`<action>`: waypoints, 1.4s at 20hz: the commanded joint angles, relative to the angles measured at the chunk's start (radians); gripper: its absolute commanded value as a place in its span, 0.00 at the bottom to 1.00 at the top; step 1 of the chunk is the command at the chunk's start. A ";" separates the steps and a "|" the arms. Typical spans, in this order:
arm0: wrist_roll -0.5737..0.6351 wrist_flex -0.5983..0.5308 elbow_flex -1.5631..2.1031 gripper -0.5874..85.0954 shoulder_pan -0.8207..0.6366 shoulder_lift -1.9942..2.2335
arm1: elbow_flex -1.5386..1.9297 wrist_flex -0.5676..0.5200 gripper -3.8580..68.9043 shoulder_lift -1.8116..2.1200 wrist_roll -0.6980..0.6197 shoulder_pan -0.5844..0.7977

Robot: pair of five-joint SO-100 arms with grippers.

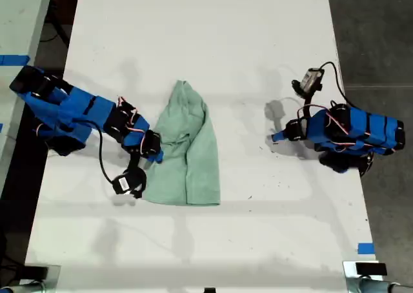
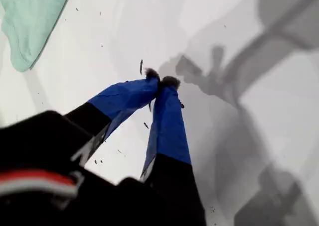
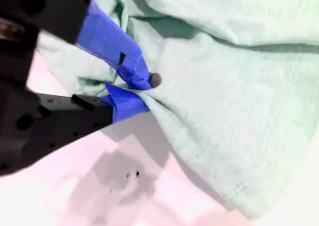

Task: Fold t shirt

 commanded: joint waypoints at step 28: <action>0.290 -0.009 -0.805 0.28 -0.110 -0.618 | 0.051 0.002 0.08 0.011 -0.009 0.005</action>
